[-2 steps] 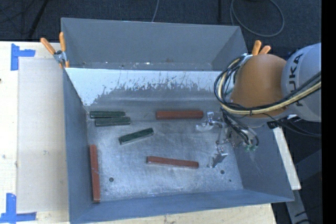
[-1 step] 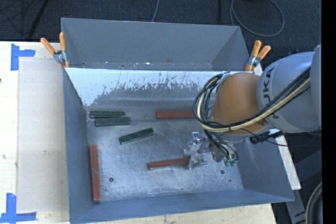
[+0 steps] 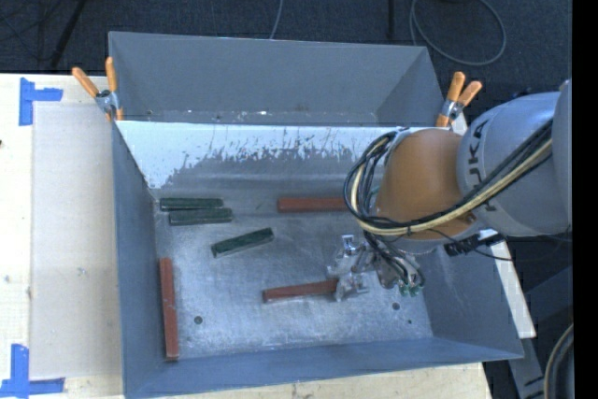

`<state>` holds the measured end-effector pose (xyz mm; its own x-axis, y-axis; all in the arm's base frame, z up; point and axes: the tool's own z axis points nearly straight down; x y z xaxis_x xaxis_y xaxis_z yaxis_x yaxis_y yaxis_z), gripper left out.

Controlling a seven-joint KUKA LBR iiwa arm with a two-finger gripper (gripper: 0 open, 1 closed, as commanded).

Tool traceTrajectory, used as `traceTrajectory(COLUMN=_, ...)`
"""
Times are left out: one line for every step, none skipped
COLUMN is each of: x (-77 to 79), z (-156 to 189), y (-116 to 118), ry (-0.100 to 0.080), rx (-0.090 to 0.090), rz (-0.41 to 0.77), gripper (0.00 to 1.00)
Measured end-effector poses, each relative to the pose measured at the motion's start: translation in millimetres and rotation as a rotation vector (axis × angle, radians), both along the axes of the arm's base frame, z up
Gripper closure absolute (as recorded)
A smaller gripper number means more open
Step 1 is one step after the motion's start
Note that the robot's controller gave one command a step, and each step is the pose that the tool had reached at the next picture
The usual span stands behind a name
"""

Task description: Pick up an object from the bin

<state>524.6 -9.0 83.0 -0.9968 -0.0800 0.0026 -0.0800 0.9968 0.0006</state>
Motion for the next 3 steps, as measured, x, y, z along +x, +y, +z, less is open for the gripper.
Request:
traceTrajectory(x=0.0, z=1, y=0, ry=0.0, rx=0.0, rz=0.0, gripper=1.0)
traceTrajectory(x=-6.1, z=46, y=-1, ry=-0.006, rx=0.0, rz=0.079, gripper=1.0)
traceTrajectory(x=-6.2, z=48, y=0, ry=-0.003, rx=0.0, rz=0.104, gripper=1.0)
